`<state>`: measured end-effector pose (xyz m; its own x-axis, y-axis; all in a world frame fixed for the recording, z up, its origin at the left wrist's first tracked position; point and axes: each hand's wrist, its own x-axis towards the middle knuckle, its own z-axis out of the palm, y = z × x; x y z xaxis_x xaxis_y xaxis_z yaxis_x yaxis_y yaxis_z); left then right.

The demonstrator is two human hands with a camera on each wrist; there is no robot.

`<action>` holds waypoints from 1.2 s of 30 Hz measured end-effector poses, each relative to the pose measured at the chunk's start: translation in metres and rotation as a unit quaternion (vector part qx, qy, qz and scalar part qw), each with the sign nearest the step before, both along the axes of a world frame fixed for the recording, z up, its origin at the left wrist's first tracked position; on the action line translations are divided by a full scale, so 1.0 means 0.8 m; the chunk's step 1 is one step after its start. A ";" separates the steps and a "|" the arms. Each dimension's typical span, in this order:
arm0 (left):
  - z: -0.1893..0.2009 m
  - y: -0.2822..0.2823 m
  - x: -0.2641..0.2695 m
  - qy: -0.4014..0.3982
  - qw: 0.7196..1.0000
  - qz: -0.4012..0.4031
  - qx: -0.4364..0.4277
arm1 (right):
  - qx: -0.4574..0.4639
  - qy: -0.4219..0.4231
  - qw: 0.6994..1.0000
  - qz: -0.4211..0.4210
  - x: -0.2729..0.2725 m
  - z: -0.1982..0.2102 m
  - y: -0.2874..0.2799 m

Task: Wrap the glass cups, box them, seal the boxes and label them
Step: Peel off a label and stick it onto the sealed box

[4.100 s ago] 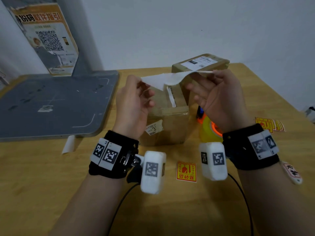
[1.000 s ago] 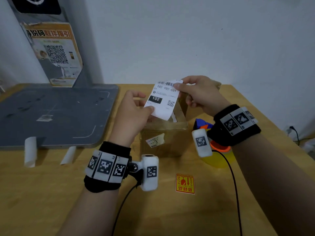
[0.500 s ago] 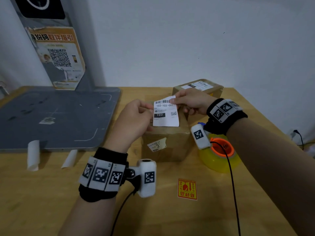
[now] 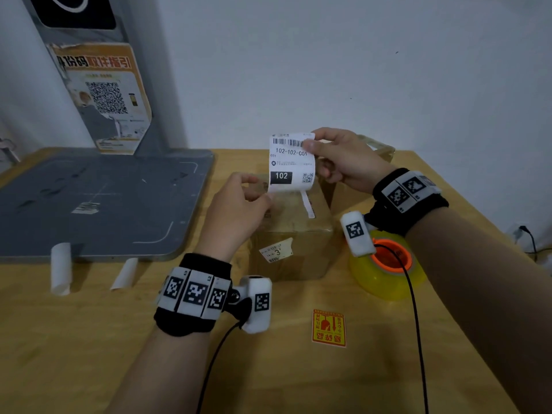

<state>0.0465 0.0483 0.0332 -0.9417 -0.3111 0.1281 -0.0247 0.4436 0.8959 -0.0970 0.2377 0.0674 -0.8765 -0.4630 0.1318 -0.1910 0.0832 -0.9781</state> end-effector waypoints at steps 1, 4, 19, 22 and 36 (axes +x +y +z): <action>0.001 0.001 0.000 -0.002 1.000 -0.003 0.022 | 0.018 -0.012 1.000 0.010 0.000 0.000 0.000; 0.003 0.001 0.001 -0.006 0.999 -0.009 0.051 | 0.048 -0.061 0.997 0.031 -0.001 -0.004 0.000; 0.000 0.002 0.001 -0.047 0.999 -0.019 0.002 | 0.117 -0.114 0.987 0.014 -0.011 -0.018 0.000; -0.005 0.002 -0.001 -0.051 0.998 0.013 -0.030 | 0.167 -0.080 0.983 -0.002 -0.011 -0.018 -0.003; -0.005 0.011 0.001 -0.018 0.986 0.048 -0.160 | 0.256 -0.025 0.966 -0.024 -0.011 -0.023 -0.006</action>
<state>0.0472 0.0572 0.0296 -0.9161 -0.3474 0.2005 -0.1098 0.6980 0.7076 -0.1061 0.2332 0.0494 -0.8976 -0.4159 -0.1462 -0.1294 0.5655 -0.8145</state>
